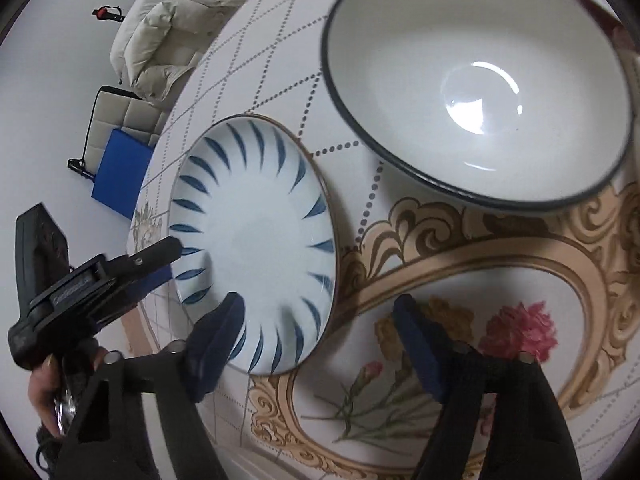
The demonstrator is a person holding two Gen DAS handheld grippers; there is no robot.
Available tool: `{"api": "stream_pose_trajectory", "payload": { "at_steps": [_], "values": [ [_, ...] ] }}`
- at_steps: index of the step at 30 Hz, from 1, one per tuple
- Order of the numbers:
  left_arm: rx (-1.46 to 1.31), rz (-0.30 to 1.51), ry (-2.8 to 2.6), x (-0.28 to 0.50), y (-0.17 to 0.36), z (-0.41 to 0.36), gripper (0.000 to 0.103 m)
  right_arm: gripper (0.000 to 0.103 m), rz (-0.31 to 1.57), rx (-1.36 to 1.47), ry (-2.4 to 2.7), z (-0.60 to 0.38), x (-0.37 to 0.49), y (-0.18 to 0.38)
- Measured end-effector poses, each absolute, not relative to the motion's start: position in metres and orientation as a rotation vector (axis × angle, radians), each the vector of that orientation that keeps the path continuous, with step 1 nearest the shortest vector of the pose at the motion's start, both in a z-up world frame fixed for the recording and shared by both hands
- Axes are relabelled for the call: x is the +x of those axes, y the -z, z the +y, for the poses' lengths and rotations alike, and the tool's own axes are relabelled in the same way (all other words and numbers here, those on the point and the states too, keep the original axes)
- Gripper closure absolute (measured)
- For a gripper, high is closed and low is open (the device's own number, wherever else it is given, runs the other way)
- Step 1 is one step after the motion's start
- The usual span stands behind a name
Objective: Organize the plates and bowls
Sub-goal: 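Close both grippers on the rim of the blue-striped plate, then carry the blue-striped plate and lower it onto the white plate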
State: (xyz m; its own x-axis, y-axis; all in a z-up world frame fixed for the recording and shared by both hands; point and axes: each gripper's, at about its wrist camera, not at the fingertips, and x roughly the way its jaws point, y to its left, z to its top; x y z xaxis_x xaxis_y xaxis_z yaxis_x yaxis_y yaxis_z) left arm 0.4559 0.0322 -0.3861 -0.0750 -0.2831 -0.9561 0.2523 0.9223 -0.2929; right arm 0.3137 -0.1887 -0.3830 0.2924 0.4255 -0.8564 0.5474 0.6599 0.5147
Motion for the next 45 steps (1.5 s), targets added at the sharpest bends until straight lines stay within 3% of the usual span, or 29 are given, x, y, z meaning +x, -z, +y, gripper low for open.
{"api": "stream_pose_trajectory", "payload": {
  "at_steps": [4,6,7,12,18,30,45],
  "values": [
    [0.076,1.584,0.462,0.459,0.394,0.015,0.066,0.046,1.316,0.891,0.102,-0.186,0.323,0.384],
    [0.155,1.568,0.470,0.457,0.395,0.007,0.069,0.083,1.333,0.891,0.090,-0.185,0.324,0.386],
    [0.172,1.561,0.477,0.456,0.395,0.005,0.071,0.088,1.361,0.880,0.111,-0.184,0.325,0.389],
    [0.168,1.518,0.456,0.450,0.388,0.014,0.085,0.088,1.350,0.798,0.129,-0.176,0.326,0.387],
    [0.153,1.454,0.433,0.428,0.373,0.030,0.090,0.090,1.326,0.751,0.114,-0.174,0.326,0.373],
    [0.041,1.387,0.377,0.388,0.345,0.073,0.091,0.091,1.274,0.664,0.037,-0.160,0.305,0.335],
    [-0.045,1.260,0.304,0.295,0.254,0.145,0.091,0.091,1.200,0.592,-0.130,-0.113,0.227,0.257]
  ]
}}
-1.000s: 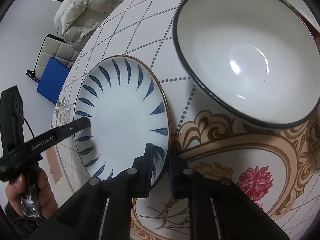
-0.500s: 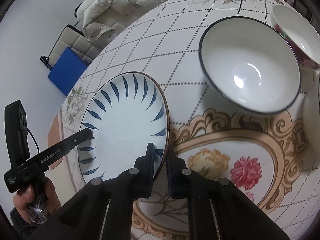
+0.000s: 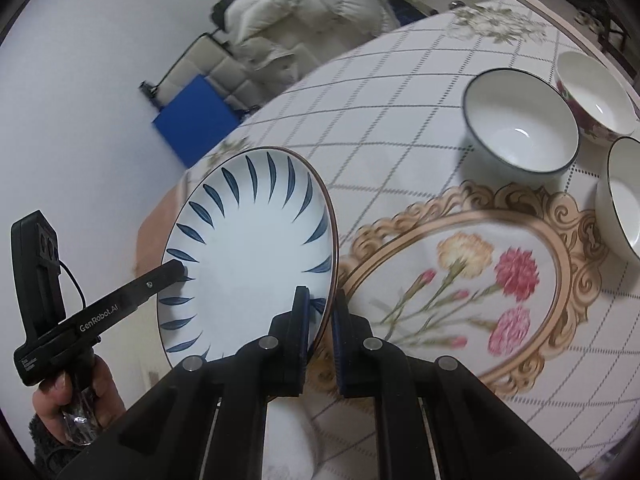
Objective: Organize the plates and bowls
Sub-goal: 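Carry the blue-striped plate and lower it onto the white plate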
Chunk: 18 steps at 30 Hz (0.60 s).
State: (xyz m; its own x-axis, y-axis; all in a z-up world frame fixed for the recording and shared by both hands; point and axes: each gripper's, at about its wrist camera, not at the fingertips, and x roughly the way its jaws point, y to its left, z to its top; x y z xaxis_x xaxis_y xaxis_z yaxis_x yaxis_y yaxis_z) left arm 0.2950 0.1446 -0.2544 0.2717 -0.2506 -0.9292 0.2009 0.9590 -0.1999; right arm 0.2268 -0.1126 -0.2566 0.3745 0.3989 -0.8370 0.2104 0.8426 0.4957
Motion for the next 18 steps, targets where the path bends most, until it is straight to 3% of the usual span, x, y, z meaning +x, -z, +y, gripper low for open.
{"api": "stream_pose_trajectory", "payload": {
  "at_steps": [8,18],
  "values": [
    [-0.108,1.250,0.223,0.224,0.240,0.194,0.091,0.091,1.220,0.546,-0.216,-0.063,0.168,0.236],
    [-0.151,1.329,0.135,0.158,0.282,0.244,0.091,0.092,1.320,0.471,-0.293,-0.010,0.124,0.272]
  ]
}}
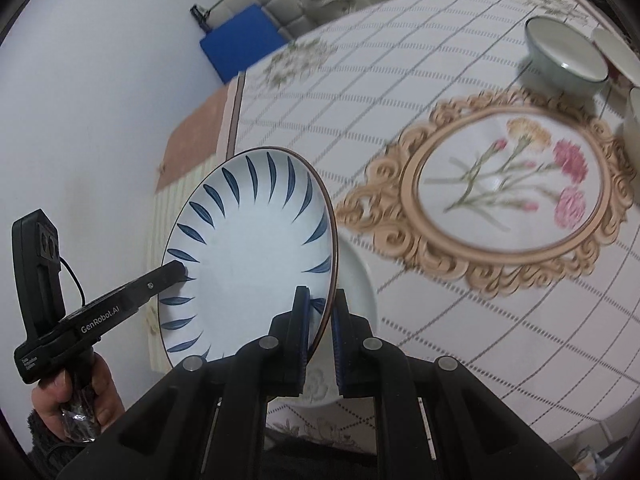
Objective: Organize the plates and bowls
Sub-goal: 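Carry the blue-striped plate and lower it onto the white plate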
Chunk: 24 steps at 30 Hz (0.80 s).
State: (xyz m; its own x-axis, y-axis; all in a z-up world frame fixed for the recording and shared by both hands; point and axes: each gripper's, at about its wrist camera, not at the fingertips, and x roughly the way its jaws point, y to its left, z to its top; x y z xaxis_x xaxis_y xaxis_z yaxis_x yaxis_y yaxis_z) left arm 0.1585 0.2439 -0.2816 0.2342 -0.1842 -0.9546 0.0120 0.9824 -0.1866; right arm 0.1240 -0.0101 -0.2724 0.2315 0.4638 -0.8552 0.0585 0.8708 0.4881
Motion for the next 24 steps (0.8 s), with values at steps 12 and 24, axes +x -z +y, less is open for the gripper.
{"api": "stream_pose_trajectory", "payload": {
  "at_steps": [12,24],
  "values": [
    [-0.138,1.406,0.092,0.141,0.327,0.259,0.091,0.092,1.409,0.436,-0.300,0.013,0.116,0.320],
    [-0.100,1.452,0.082,0.139,0.352,0.256,0.091,0.092,1.447,0.407,-0.266,0.016,0.118,0.346]
  ]
}}
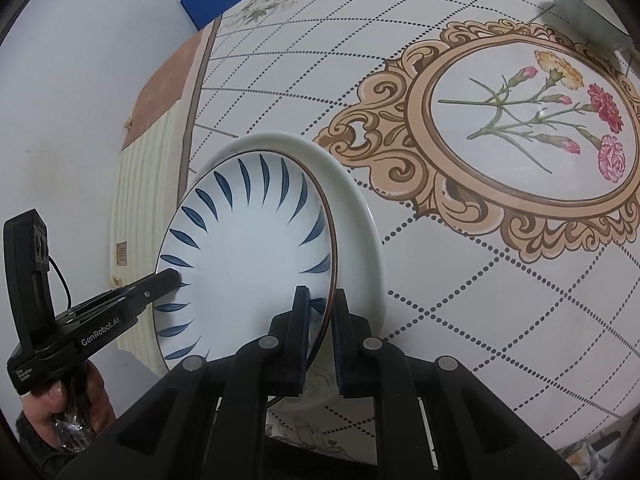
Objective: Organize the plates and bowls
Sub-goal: 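Carry the blue-striped plate and lower it onto the white plate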
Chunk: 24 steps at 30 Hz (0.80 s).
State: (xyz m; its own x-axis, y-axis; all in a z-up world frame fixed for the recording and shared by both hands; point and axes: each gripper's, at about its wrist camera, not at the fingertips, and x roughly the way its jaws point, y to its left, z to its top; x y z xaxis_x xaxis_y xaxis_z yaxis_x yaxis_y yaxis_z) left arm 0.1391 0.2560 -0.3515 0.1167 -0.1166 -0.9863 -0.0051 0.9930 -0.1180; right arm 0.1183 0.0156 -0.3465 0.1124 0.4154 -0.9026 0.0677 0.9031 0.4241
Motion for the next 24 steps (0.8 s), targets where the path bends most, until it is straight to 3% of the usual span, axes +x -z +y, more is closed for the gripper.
{"api": "stream_pose_trajectory", "payload": {
  "at_steps": [24],
  "values": [
    [0.058,1.512,0.047,0.146,0.365,0.232,0.092,0.091,1.516,0.290,-0.166,0.032,0.126,0.355]
  ]
}}
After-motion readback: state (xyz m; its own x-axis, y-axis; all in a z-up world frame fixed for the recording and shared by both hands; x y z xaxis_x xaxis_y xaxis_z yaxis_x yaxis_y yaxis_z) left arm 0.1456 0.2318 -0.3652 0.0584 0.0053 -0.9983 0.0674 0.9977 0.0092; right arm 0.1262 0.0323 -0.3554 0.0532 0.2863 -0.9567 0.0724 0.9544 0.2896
